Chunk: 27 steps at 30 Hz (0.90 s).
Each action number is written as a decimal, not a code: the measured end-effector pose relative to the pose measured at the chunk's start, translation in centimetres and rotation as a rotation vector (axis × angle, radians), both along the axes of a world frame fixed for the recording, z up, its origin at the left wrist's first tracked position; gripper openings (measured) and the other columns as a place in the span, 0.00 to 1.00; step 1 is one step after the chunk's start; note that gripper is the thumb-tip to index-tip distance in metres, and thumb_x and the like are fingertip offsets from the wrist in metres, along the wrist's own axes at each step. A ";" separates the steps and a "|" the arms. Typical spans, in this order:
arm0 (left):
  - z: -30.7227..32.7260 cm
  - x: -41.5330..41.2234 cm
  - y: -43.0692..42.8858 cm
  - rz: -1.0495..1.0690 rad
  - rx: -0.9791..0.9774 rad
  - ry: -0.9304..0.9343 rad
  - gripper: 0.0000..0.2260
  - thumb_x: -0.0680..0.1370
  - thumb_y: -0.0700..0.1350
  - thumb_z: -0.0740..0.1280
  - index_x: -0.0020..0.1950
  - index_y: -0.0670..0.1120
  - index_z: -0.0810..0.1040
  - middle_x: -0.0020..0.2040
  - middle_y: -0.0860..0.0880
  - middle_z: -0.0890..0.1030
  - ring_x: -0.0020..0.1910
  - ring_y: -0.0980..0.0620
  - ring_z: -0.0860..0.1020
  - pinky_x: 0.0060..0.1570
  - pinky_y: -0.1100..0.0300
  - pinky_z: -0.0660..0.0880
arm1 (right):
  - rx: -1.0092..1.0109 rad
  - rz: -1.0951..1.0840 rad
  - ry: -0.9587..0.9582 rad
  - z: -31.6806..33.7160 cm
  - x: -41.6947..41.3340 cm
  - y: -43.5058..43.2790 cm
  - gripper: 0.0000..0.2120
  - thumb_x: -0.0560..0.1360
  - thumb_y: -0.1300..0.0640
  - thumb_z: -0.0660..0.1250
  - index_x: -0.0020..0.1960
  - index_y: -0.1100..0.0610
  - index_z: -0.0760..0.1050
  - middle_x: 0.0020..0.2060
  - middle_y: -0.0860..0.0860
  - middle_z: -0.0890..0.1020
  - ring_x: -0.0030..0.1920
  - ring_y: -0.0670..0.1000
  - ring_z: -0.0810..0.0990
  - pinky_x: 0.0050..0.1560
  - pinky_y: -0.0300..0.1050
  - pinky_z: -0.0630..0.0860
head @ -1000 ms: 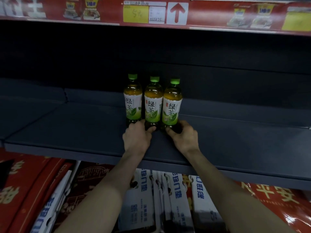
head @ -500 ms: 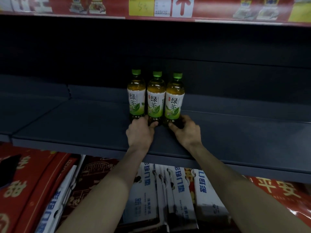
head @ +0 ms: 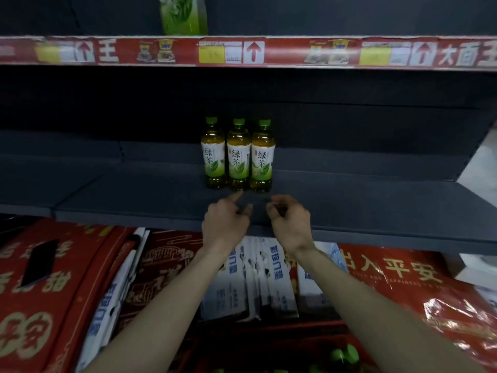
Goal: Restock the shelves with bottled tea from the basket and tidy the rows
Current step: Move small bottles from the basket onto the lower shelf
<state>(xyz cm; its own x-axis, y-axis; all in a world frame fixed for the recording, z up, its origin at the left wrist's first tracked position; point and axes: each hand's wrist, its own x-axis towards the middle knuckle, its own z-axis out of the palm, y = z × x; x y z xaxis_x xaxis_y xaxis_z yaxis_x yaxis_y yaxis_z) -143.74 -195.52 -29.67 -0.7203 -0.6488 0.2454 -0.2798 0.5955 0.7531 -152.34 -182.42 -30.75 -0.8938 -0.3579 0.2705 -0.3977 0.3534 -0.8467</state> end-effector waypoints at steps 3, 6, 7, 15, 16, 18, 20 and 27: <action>0.2 4.0 2.6 -0.048 0.006 -0.024 0.21 0.77 0.59 0.67 0.69 0.57 0.81 0.41 0.52 0.86 0.46 0.52 0.85 0.51 0.52 0.83 | -0.031 0.066 -0.024 0.1 3.7 2.3 0.12 0.82 0.54 0.68 0.64 0.55 0.79 0.55 0.50 0.85 0.56 0.46 0.82 0.60 0.38 0.78; -0.4 7.8 5.0 -0.082 0.016 -0.117 0.13 0.78 0.56 0.68 0.61 0.56 0.85 0.36 0.54 0.86 0.37 0.55 0.84 0.45 0.51 0.84 | 0.007 0.106 -0.017 -0.3 7.1 5.1 0.12 0.82 0.53 0.68 0.64 0.55 0.79 0.53 0.46 0.84 0.54 0.45 0.82 0.56 0.37 0.77; -1.0 8.9 5.7 -0.090 0.041 -0.151 0.15 0.78 0.56 0.68 0.64 0.56 0.84 0.39 0.54 0.87 0.38 0.55 0.85 0.46 0.52 0.84 | 0.036 0.118 -0.012 -0.7 8.2 6.2 0.12 0.82 0.52 0.69 0.64 0.55 0.79 0.52 0.45 0.83 0.54 0.45 0.81 0.55 0.36 0.77; -7.3 15.5 10.6 -0.195 0.398 -0.426 0.18 0.77 0.49 0.76 0.66 0.48 0.82 0.47 0.51 0.87 0.41 0.52 0.87 0.46 0.53 0.86 | 0.258 0.260 -0.071 -6.8 14.5 14.5 0.15 0.80 0.53 0.71 0.66 0.54 0.79 0.56 0.46 0.84 0.57 0.43 0.82 0.62 0.39 0.79; -8.2 15.9 10.9 -0.206 0.430 -0.456 0.19 0.77 0.49 0.77 0.67 0.48 0.82 0.46 0.51 0.87 0.40 0.52 0.87 0.46 0.55 0.86 | 0.295 0.265 -0.078 -7.6 15.0 15.3 0.16 0.79 0.53 0.72 0.65 0.54 0.79 0.56 0.46 0.84 0.58 0.44 0.82 0.63 0.41 0.78; -10.3 16.5 10.8 -0.217 0.430 -0.521 0.19 0.75 0.52 0.78 0.65 0.50 0.83 0.47 0.51 0.88 0.42 0.54 0.87 0.49 0.58 0.84 | 0.403 0.282 -0.078 -9.0 15.4 16.6 0.16 0.78 0.52 0.73 0.65 0.54 0.79 0.58 0.47 0.83 0.59 0.46 0.82 0.63 0.42 0.77; -11.8 17.1 10.6 -0.221 0.454 -0.603 0.21 0.73 0.57 0.78 0.63 0.51 0.84 0.55 0.52 0.87 0.52 0.55 0.85 0.59 0.58 0.80 | 0.533 0.295 -0.083 -9.8 15.4 17.8 0.19 0.78 0.51 0.72 0.68 0.54 0.78 0.61 0.50 0.82 0.63 0.50 0.80 0.66 0.43 0.75; -15.0 17.3 13.2 -0.374 0.586 -0.770 0.09 0.75 0.54 0.78 0.48 0.52 0.83 0.45 0.53 0.84 0.42 0.58 0.83 0.43 0.64 0.80 | 0.872 0.433 -0.314 -11.2 14.5 19.9 0.34 0.80 0.48 0.70 0.81 0.53 0.60 0.76 0.57 0.68 0.78 0.59 0.63 0.76 0.53 0.66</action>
